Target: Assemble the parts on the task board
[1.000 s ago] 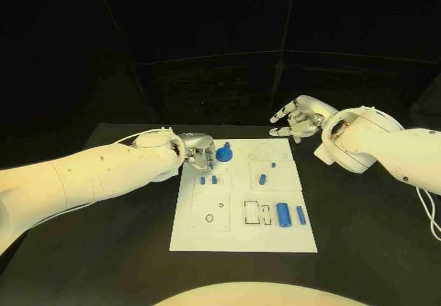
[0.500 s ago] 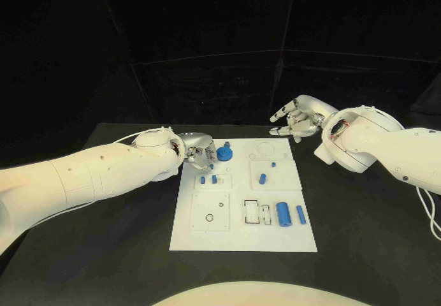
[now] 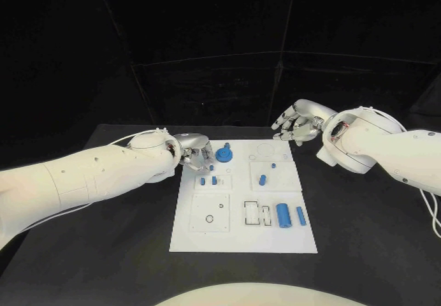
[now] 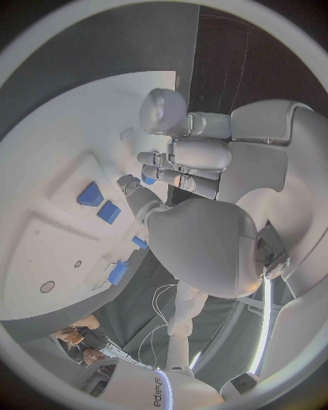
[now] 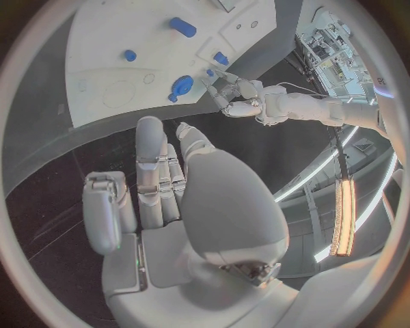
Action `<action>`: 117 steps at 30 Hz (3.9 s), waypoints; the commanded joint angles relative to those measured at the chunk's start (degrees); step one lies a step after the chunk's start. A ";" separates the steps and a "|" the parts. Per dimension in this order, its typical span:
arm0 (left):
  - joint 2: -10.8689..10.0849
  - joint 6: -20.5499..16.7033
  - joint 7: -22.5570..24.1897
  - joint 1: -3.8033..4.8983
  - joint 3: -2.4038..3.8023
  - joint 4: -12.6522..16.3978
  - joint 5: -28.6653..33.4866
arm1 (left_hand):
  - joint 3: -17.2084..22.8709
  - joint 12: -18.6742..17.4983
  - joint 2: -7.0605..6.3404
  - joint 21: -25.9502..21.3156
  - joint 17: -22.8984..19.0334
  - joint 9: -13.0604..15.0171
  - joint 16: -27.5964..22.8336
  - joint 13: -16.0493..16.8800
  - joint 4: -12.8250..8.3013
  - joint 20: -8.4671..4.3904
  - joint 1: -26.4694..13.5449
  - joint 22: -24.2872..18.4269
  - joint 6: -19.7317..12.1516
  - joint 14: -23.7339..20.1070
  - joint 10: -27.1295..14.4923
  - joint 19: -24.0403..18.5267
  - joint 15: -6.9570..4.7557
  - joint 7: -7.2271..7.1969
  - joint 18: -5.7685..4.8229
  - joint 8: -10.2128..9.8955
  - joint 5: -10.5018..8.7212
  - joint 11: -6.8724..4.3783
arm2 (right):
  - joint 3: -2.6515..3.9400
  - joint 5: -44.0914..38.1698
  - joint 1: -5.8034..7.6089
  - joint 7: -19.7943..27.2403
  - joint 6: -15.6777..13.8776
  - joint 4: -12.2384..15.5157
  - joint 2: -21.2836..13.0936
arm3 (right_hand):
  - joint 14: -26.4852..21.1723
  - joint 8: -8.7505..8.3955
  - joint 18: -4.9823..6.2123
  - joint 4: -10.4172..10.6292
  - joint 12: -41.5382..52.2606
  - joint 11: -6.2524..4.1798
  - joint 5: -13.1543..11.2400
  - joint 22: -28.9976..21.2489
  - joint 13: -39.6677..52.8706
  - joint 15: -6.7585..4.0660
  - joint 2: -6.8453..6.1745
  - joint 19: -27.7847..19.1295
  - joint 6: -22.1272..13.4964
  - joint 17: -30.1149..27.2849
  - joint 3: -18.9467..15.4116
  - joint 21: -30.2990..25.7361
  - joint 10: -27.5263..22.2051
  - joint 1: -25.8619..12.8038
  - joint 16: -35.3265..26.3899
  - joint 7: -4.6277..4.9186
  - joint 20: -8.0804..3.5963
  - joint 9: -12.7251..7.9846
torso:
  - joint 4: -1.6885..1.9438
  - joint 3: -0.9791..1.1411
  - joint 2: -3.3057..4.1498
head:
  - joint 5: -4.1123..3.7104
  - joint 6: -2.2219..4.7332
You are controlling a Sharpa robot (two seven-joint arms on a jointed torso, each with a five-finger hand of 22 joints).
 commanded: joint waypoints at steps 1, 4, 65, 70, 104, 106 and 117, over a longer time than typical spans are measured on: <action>-1.56 -2.86 1.50 0.08 0.10 1.11 3.74 | -0.39 -0.24 0.28 -0.33 0.01 0.13 -0.17 0.04 -0.04 0.23 -0.05 -0.16 0.18 1.32 -0.58 -0.28 0.38 0.41 -0.54 -0.22 -0.04 0.05 | 0.01 -7.47 0.06 0.16 2.92 -0.01 -0.32 | -0.05 0.23 -0.59 0.01 -3.40 -0.04 -0.49 13.99 -3.64 -0.02 -0.15 5.48 1.29 0.10 1.12 -0.37 0.67 1.28 0.22 -0.25 -0.27 -0.07 | 0.03 0.00 -0.03 | -0.23 0.30; -3.18 -5.10 3.46 0.10 0.15 2.08 8.04 | -0.21 -0.15 0.93 -0.54 0.01 0.28 -0.12 0.13 -0.10 0.32 0.30 -0.31 1.23 1.34 -0.21 -0.30 0.47 0.71 -0.50 0.16 0.39 0.18 | -0.02 -11.34 -0.10 0.87 3.16 0.03 -0.74 | -0.06 0.09 -0.57 -0.19 -6.04 -0.09 -1.06 13.94 -6.81 -0.08 -0.59 5.46 2.49 0.14 2.42 -0.41 1.57 2.34 0.25 -0.53 -0.30 -0.13 | 0.06 0.03 -0.07 | -0.72 0.60; -12.08 -2.31 33.26 0.30 0.10 11.59 77.12 | -0.33 1.99 3.72 -22.75 -28.12 0.18 -14.74 0.20 0.37 1.34 -1.37 -19.57 3.72 -10.31 1.16 -10.60 1.36 2.31 2.93 0.29 0.31 1.00 | -0.24 -29.74 -9.03 2.46 8.38 -7.07 5.88 | -0.34 -2.90 0.43 -3.97 -16.72 1.05 -7.74 9.83 -24.56 0.80 -1.59 3.75 5.93 0.33 16.63 -3.32 5.57 2.98 0.80 0.20 0.54 0.03 | -0.04 -0.07 0.02 | -2.59 1.03; -12.10 -2.07 33.13 0.30 0.10 11.59 77.12 | -0.49 2.02 3.69 -22.83 -28.26 0.17 -14.80 0.19 0.38 1.34 -1.44 -19.64 3.66 -10.38 1.10 -10.62 1.36 2.32 2.92 0.28 0.23 1.01 | -0.24 -31.33 -9.18 1.30 8.36 -7.00 6.06 | -0.36 -2.88 0.39 -4.57 -16.78 0.88 -8.01 9.99 -24.75 0.69 -1.68 3.83 6.37 0.33 17.44 -3.21 6.18 2.74 0.80 0.08 0.41 0.04 | -0.06 -0.05 0.04 | -2.62 0.87; -11.90 -1.43 32.59 0.29 0.09 10.12 77.13 | -1.01 2.11 3.76 -23.20 -28.84 0.12 -15.03 0.16 0.39 1.39 -1.62 -19.93 3.26 -10.66 0.71 -10.67 1.45 2.44 2.91 0.16 -0.09 1.11 | 0.07 -28.53 -9.54 1.22 -11.60 10.28 -2.50 | -0.28 -2.60 -0.06 -7.47 -16.93 0.09 -9.54 11.87 -24.99 -0.03 -1.66 4.70 8.92 0.27 20.91 -1.92 9.04 0.96 0.69 -0.62 -0.35 0.25 | -0.08 -0.10 -0.07 | -2.07 0.84; -11.81 -1.42 32.60 0.29 0.09 10.10 77.13 | -1.01 2.11 3.76 -23.20 -28.84 0.12 -15.03 0.16 0.39 1.39 -1.62 -19.93 3.26 -10.66 0.71 -10.67 1.45 2.44 2.91 0.16 -0.09 1.11 | 0.06 -28.10 -9.54 1.52 -11.22 11.69 -1.94 | -0.28 -2.60 -0.06 -7.48 -16.93 0.09 -9.53 11.86 -24.99 -0.03 -1.66 4.70 8.92 0.27 20.92 -1.92 9.04 0.96 0.69 -0.62 -0.35 0.25 | -0.12 -0.12 -0.07 | -1.50 0.75; -11.13 -1.35 32.60 0.30 0.08 10.69 77.65 | -1.09 2.12 3.76 -23.25 -28.92 0.11 -15.05 0.16 0.38 1.41 -1.64 -19.97 3.19 -10.70 0.64 -10.67 1.46 2.46 2.91 0.15 -0.10 1.13 | -0.37 -29.06 -12.60 2.90 -7.24 11.77 6.23 | -0.28 -2.82 -0.02 -7.85 -17.20 0.18 -9.37 11.72 -25.08 0.01 -1.79 4.63 8.77 0.27 21.38 -2.02 8.90 0.71 0.67 -0.51 -0.35 0.17 | 0.04 -0.20 0.03 | 0.33 -0.27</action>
